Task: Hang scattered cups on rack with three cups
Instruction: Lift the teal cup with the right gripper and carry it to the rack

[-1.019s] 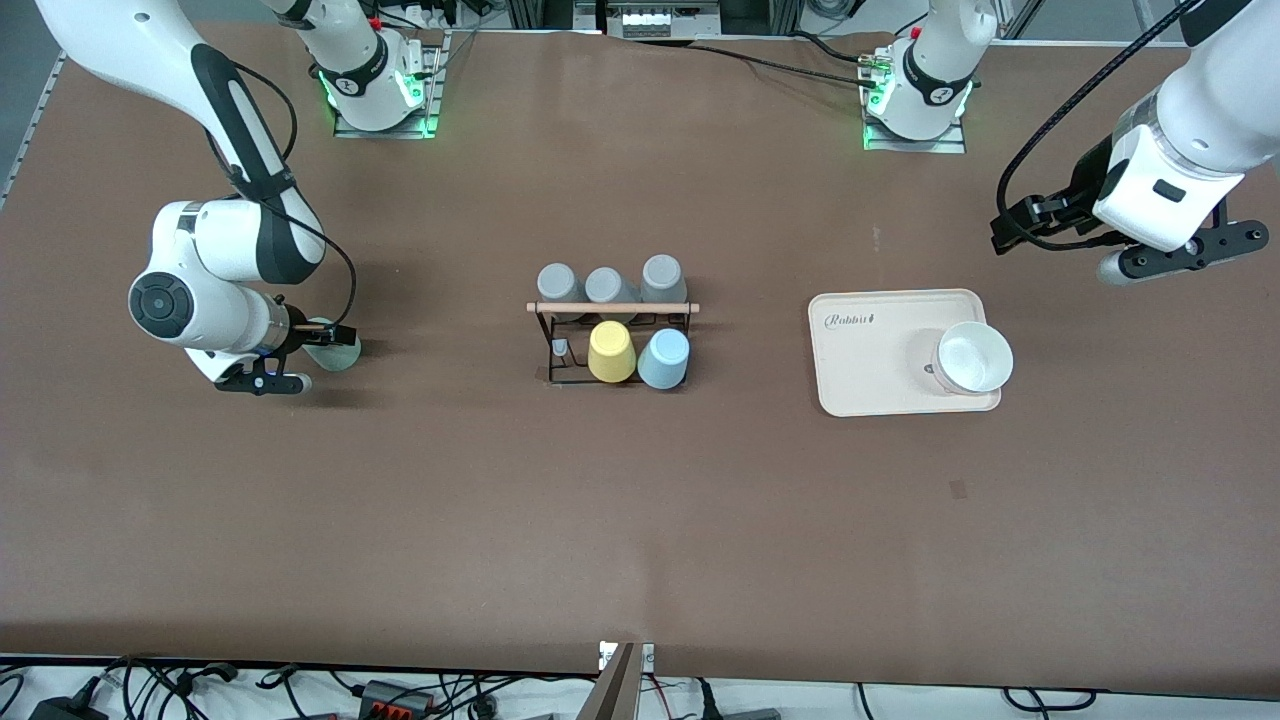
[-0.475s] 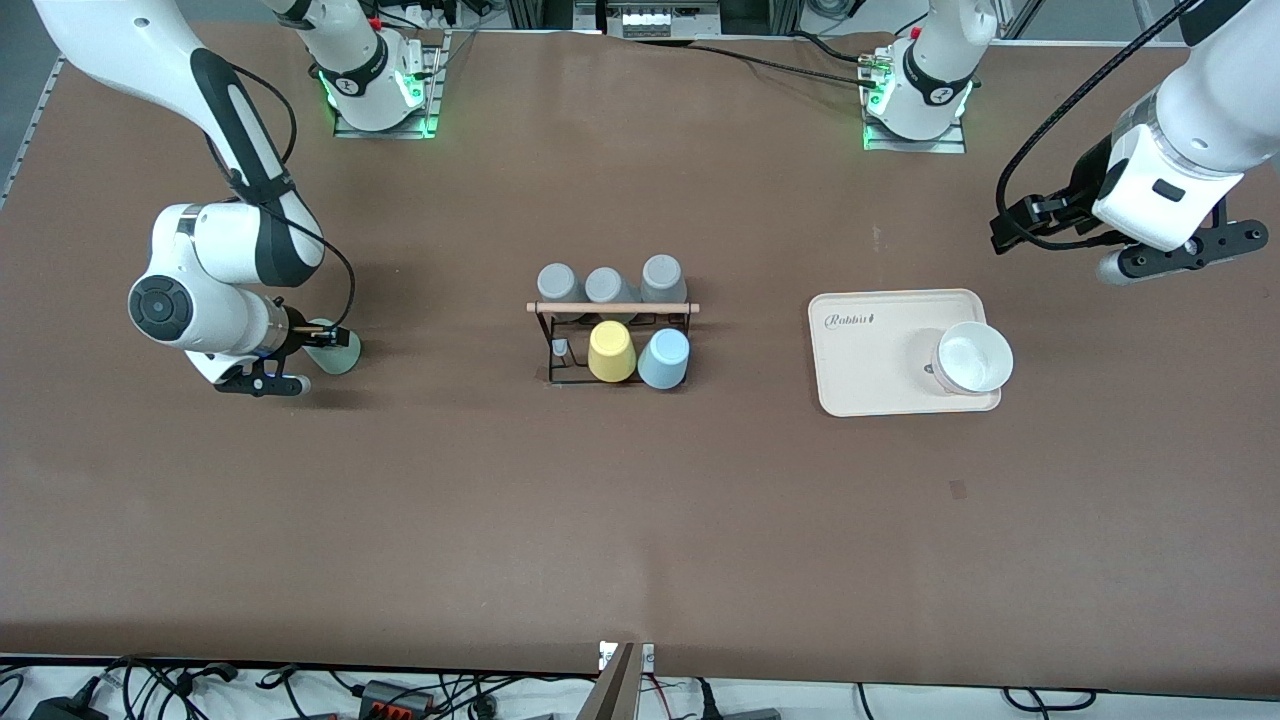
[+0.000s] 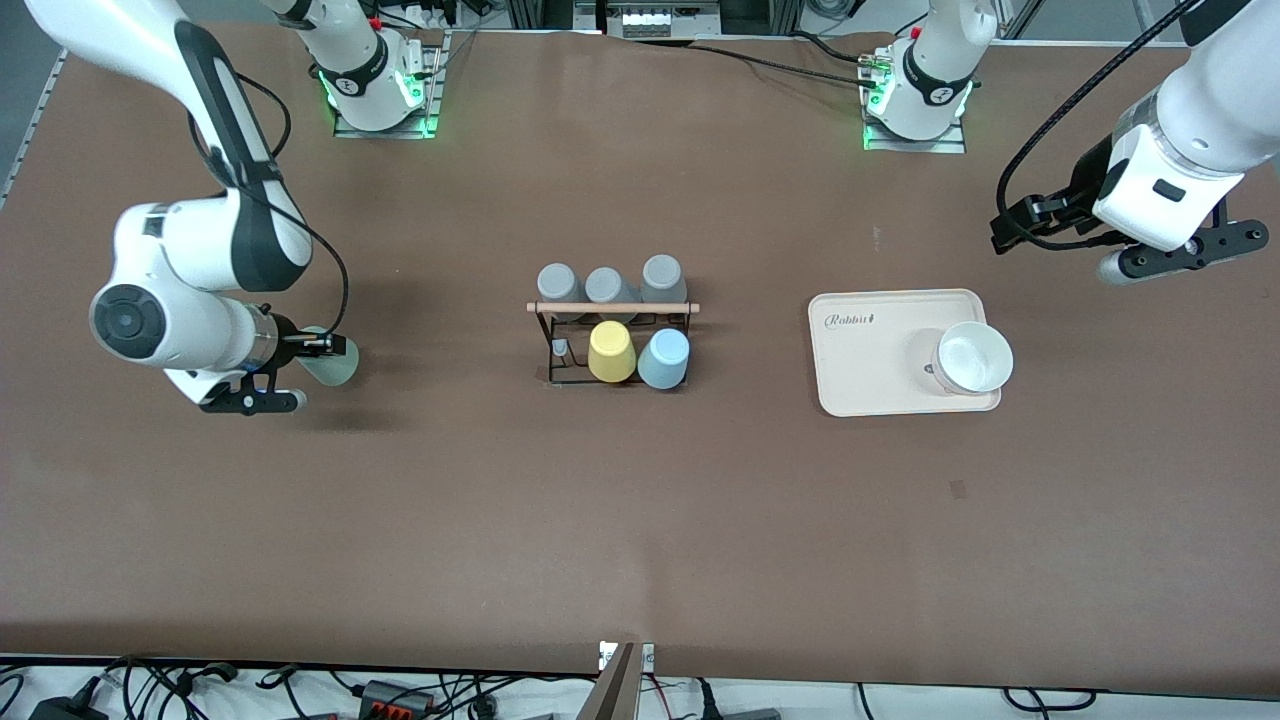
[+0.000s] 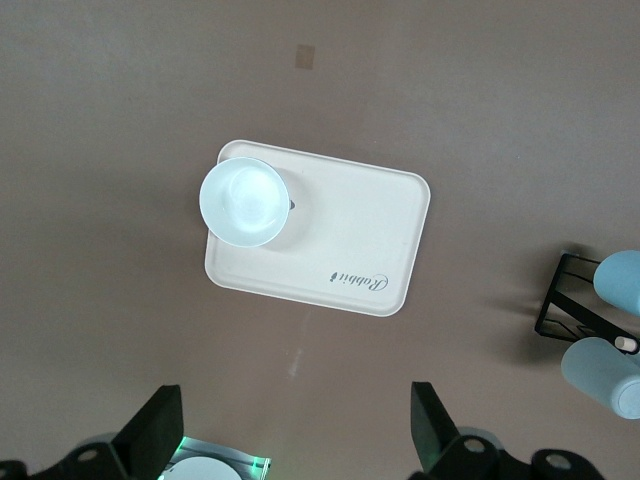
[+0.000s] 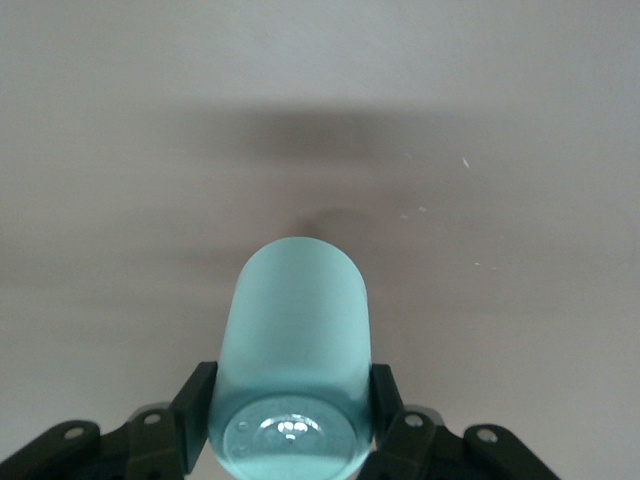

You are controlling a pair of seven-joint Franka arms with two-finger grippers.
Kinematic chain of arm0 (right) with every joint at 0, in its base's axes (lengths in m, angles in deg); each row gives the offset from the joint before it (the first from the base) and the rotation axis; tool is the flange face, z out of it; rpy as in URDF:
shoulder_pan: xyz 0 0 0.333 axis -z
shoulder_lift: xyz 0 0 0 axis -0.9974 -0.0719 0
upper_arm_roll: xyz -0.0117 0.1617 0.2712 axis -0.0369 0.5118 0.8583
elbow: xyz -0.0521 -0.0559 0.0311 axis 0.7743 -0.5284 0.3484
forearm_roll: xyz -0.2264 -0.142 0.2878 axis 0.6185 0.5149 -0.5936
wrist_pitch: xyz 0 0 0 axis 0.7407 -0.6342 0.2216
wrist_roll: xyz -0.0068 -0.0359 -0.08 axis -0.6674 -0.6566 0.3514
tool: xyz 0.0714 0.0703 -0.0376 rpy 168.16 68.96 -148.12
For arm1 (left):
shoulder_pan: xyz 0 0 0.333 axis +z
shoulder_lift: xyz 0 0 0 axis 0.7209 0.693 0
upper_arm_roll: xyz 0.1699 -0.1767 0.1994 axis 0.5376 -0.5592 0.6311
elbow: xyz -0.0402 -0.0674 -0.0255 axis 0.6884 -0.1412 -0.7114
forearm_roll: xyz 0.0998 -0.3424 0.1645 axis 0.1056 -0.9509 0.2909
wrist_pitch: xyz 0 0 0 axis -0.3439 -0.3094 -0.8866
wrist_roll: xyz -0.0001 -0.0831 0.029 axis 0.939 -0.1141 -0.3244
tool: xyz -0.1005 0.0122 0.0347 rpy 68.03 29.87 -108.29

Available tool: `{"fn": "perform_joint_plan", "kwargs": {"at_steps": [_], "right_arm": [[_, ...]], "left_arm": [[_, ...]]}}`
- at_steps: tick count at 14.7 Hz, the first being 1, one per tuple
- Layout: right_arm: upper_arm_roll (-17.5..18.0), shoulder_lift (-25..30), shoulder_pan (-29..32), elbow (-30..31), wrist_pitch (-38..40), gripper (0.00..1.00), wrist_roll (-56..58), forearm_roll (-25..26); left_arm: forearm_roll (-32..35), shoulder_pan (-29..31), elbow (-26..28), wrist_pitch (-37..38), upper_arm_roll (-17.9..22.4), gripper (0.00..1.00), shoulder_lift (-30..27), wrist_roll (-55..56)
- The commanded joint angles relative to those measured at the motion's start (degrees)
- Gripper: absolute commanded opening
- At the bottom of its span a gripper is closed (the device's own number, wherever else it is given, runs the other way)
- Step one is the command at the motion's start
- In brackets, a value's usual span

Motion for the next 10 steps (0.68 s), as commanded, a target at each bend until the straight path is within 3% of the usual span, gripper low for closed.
{"fn": "perform_joint_plan", "kwargs": {"at_steps": [1, 6, 10], "right_arm": [[0.48, -2.73, -2.12, -11.17, 8.37, 0.19, -0.33, -2.74], [0.49, -3.09, -10.37, -17.07, 9.0, 0.19, -1.28, -4.43], [0.49, -6.6, -16.18, -23.22, 8.91, 0.19, -12.17, -4.51]], "left_arm": [[0.36, 0.42, 0.13, 0.79, -0.26, 1.0, -0.91, -0.93], [0.36, 0.42, 0.13, 0.79, -0.26, 1.0, -0.91, -0.93], [0.36, 0.5, 0.13, 0.79, -0.26, 1.0, -0.99, -0.66]]}}
